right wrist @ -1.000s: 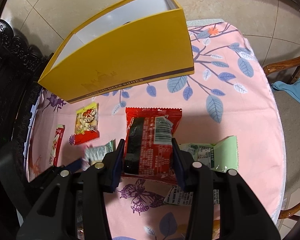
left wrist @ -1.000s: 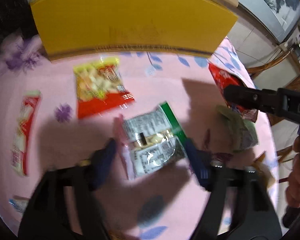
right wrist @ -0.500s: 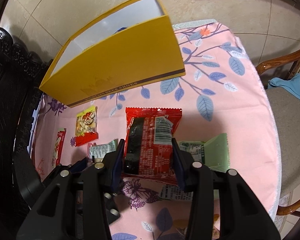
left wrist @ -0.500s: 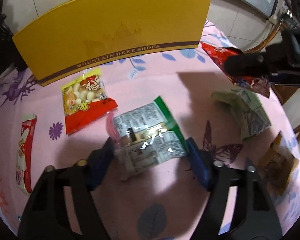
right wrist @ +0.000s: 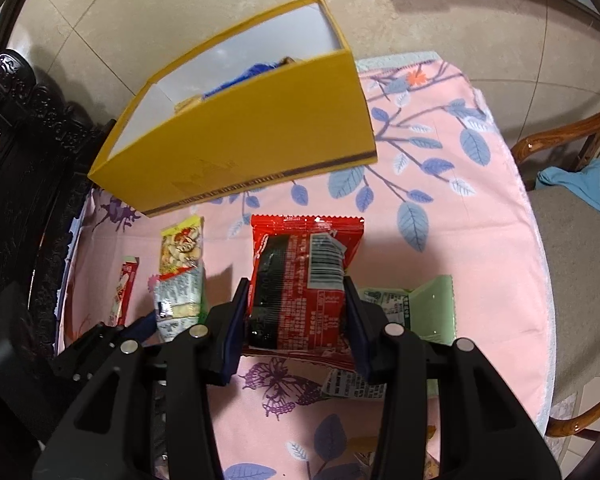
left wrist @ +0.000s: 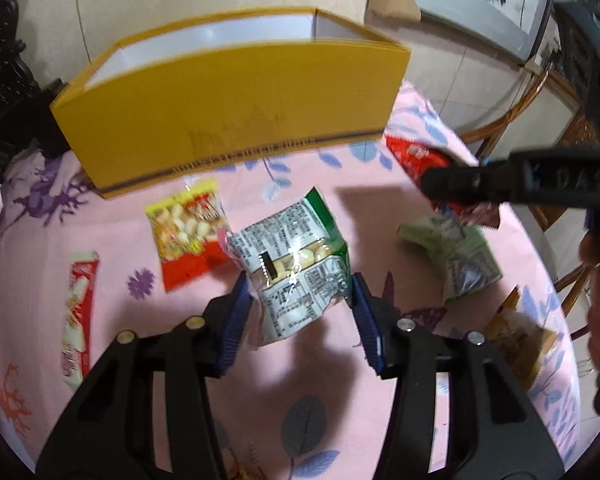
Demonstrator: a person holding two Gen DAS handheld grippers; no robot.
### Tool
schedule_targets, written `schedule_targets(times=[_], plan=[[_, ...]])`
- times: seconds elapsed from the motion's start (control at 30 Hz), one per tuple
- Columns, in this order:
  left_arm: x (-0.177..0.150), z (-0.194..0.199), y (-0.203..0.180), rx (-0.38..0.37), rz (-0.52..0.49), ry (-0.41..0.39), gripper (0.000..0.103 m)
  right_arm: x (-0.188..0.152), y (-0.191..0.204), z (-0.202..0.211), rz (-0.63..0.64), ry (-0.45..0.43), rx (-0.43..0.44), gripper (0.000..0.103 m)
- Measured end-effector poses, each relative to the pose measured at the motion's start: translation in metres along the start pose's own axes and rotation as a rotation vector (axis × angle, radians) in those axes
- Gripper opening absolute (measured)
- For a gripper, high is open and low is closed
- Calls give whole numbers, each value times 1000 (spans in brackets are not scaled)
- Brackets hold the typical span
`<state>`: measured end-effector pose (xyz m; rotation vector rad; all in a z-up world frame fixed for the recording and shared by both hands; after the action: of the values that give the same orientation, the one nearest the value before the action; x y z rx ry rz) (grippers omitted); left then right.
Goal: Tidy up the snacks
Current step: 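Carry both held bags into the yellow box and open both tools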
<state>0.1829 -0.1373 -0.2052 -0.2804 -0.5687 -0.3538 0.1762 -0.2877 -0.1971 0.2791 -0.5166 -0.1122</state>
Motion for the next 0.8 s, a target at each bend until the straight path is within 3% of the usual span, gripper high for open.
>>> schedule_targets(times=[0.27, 0.5, 0.63, 0.73, 0.8], plan=[[72, 49, 11, 28, -8, -142, 50, 42, 24, 35, 87, -98, 23, 45], [172, 63, 42, 71, 87, -245, 50, 132, 51, 56, 162, -249, 35, 45], [227, 22, 64, 100, 154, -199, 51, 180, 53, 37, 169, -262, 37, 45], [245, -12, 75, 148, 178, -118, 58, 204, 55, 7, 185, -187, 27, 47], [249, -17, 77, 149, 185, -106, 79, 211, 51, -9, 188, -142, -3, 54]])
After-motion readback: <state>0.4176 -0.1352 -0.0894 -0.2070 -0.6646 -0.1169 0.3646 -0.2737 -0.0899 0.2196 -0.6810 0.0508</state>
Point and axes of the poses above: each gripper's, at about its wrist camera, not at the fingertips, and z roughly against the way its jaws point, y to its left, x to its top, the point moved 6 cm from there along -z, roughly the way its jaws point, and after that the axes turned 10 degrees about z, right-handed, at the moved point
